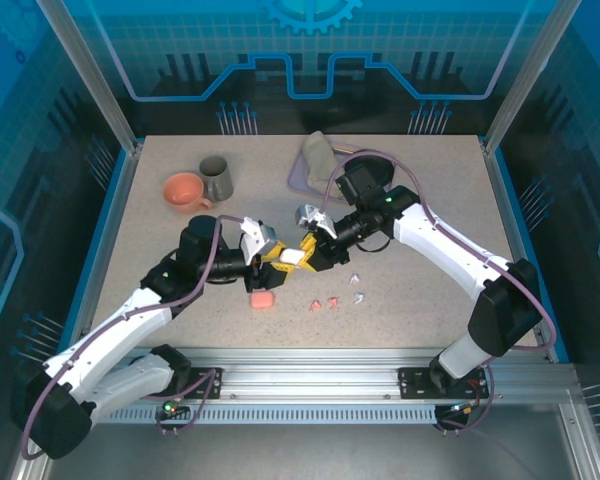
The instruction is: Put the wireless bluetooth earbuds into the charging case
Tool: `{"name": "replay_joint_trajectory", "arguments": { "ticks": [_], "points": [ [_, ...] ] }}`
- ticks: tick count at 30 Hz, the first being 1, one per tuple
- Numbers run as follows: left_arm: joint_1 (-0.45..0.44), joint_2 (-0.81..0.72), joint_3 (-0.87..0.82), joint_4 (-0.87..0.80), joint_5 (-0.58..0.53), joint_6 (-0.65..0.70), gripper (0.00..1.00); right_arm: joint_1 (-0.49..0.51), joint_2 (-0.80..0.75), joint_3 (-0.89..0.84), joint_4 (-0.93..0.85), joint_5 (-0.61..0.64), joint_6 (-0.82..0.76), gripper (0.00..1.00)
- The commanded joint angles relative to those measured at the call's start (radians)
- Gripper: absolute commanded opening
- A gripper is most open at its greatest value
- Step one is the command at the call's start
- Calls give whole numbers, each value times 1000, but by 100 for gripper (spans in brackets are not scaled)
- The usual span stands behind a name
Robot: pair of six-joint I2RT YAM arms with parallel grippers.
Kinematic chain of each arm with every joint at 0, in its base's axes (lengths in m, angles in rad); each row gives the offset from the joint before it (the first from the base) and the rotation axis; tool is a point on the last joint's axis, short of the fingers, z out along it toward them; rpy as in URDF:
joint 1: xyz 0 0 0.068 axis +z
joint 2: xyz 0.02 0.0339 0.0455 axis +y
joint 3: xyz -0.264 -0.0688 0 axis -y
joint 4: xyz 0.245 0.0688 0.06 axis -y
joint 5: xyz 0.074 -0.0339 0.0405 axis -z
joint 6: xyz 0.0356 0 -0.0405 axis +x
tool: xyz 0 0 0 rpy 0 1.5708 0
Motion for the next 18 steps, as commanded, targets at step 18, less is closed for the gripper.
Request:
{"name": "replay_joint_trajectory", "arguments": {
  "ticks": [18],
  "points": [
    [-6, 24, 50, -21, 47, 14, 18, 8, -42, -15, 24, -18, 37, 31]
  ]
}}
